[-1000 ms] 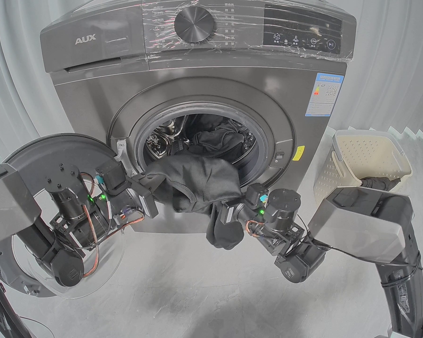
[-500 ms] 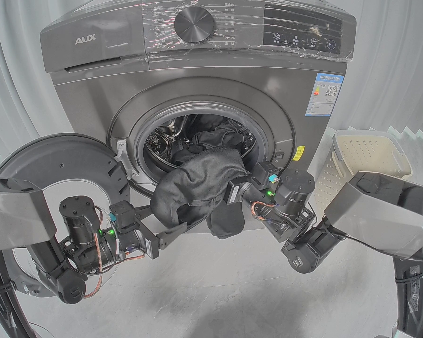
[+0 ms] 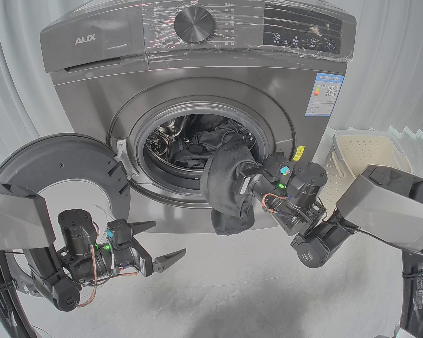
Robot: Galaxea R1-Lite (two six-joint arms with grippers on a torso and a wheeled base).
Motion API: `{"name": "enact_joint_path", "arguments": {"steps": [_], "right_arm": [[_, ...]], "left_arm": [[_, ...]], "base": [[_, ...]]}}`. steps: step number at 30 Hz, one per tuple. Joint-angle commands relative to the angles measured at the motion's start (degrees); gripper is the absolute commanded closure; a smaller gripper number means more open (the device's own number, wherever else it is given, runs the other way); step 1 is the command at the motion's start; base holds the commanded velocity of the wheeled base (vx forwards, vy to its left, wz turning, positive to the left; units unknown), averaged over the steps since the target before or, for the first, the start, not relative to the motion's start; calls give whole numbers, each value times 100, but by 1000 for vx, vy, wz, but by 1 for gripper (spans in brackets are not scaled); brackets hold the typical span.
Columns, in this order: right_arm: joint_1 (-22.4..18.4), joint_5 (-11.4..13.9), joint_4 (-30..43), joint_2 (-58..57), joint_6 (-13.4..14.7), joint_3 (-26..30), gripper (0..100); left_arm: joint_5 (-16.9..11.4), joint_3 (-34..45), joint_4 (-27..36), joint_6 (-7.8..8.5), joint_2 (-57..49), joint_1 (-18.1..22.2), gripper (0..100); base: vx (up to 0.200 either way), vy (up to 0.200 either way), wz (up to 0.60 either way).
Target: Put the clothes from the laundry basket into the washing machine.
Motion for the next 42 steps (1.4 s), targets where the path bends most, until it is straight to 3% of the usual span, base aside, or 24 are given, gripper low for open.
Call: {"name": "enact_joint_path", "arguments": {"steps": [1,4,9,13,18,27,42], "right_arm": [[118,1,-4,-166,2,94,100],[311,1,-4,-298,2,270,100],[610,1,-30,-429,11,542,100],[829,1,-30,-517,11,595,100],[1023,1,-13,-535,11,586,100],[1243,-8,-39,-544,64,604,100],[1418,-104,-65,-623,160,806,100]], "left_arm": [[7,-218,-3,-51,44,33,0],[16,-640,-3,-86,88,86,0],[69,-1203,-3,-279,264,59,0],[271,-1589,-3,-306,501,42,0],[289,-1783,-3,-385,624,-28,0],[218,-2047,-3,-367,888,-283,0],[315,-2838,-3,-394,1494,-275,0]], "base": [[0,0,0],[0,0,0],[0,0,0],[0,0,0],[0,0,0],[0,0,0],[0,0,0]]}}
